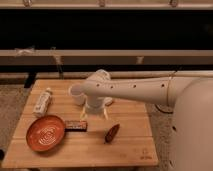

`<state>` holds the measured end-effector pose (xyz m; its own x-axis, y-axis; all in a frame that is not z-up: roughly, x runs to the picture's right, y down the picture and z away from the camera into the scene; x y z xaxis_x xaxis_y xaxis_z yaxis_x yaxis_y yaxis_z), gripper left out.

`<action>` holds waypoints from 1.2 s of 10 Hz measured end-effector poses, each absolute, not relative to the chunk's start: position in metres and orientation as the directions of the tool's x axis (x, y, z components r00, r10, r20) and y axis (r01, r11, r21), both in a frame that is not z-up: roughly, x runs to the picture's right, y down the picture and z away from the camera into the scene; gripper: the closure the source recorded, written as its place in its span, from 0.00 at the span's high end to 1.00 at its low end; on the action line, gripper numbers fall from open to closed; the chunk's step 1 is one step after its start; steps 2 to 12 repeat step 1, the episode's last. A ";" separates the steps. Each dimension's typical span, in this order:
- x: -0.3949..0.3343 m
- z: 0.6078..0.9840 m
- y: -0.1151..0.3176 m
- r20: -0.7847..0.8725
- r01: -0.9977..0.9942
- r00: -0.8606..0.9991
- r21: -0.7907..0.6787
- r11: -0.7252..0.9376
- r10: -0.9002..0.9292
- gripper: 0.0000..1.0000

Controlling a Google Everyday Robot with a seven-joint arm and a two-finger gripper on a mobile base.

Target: Knock the eraser over

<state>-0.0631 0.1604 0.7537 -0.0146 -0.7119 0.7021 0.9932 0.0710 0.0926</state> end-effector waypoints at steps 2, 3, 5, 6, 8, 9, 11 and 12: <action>-0.063 0.754 0.160 0.702 0.993 -0.014 0.093 0.071 -0.712 0.80; -0.063 0.754 0.160 0.702 0.993 -0.014 0.093 0.071 -0.712 0.80; -0.063 0.754 0.160 0.702 0.993 -0.014 0.093 0.071 -0.712 0.80; -0.063 0.754 0.160 0.702 0.993 -0.014 0.093 0.071 -0.712 0.80; -0.063 0.754 0.160 0.702 0.993 -0.014 0.093 0.071 -0.712 0.80; -0.063 0.754 0.160 0.702 0.993 -0.014 0.093 0.071 -0.712 0.80; -0.063 0.754 0.160 0.702 0.993 -0.014 0.093 0.071 -0.712 0.80; -0.063 0.754 0.160 0.702 0.993 -0.014 0.093 0.071 -0.712 0.80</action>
